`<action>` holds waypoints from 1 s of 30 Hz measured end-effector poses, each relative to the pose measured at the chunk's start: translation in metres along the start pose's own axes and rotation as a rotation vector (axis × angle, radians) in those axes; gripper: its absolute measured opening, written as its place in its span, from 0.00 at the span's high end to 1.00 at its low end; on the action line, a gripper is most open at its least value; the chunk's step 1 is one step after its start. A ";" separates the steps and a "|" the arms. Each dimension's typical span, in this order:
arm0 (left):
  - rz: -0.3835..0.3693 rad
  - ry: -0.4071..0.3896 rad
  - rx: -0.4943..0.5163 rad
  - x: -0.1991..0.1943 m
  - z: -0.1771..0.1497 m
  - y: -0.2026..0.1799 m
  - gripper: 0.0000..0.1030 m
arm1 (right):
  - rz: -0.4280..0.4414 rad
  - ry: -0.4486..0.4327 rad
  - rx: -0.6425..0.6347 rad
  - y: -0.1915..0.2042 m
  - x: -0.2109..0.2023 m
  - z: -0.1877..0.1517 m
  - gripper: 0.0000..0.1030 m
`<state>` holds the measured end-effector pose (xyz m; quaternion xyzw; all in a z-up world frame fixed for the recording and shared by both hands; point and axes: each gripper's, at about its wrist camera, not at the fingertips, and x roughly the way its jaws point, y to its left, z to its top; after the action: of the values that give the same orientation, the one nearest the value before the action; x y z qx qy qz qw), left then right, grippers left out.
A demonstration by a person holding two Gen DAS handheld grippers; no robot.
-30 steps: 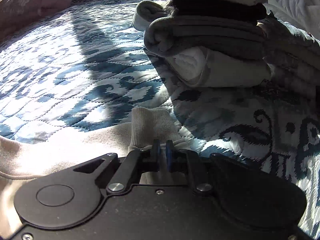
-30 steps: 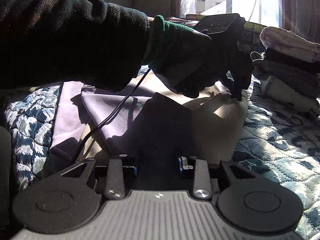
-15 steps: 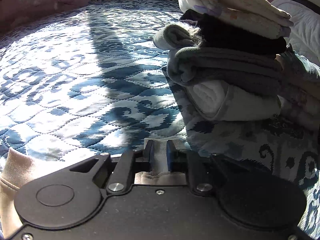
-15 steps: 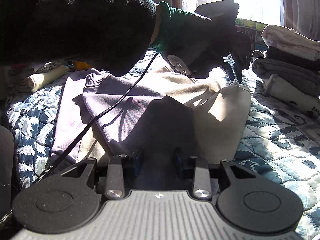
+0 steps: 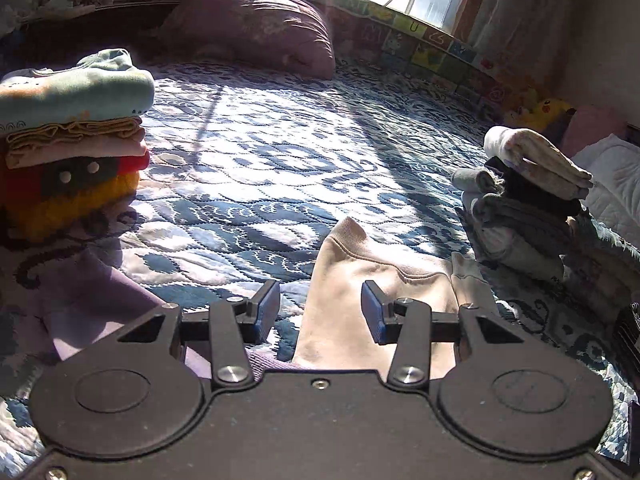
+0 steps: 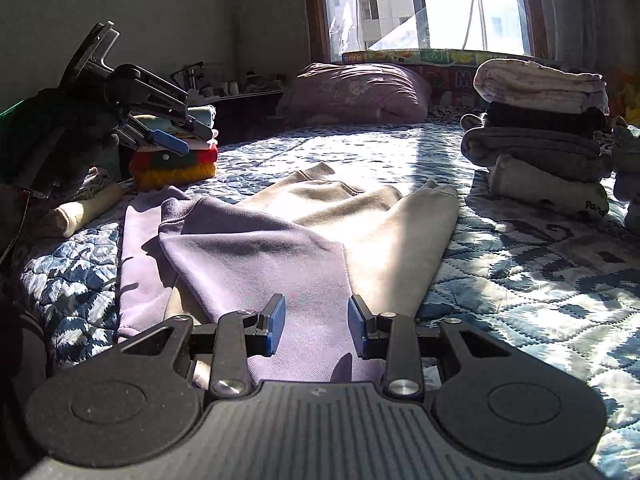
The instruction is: Fold clothes
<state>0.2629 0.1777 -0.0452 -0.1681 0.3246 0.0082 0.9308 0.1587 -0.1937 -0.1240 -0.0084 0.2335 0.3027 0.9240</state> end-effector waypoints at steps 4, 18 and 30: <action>0.002 0.033 -0.180 -0.011 -0.029 0.050 0.60 | 0.007 0.013 -0.034 0.006 -0.002 -0.006 0.66; -0.233 0.082 -0.458 0.021 -0.064 0.055 0.97 | 0.079 0.115 -0.140 0.026 0.007 -0.021 0.62; -0.459 0.018 -0.560 0.015 -0.024 -0.009 0.97 | 0.089 0.092 -0.180 0.027 -0.007 -0.019 0.59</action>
<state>0.2611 0.1604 -0.0689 -0.4850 0.2719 -0.1142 0.8233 0.1306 -0.1786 -0.1341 -0.0950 0.2474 0.3625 0.8935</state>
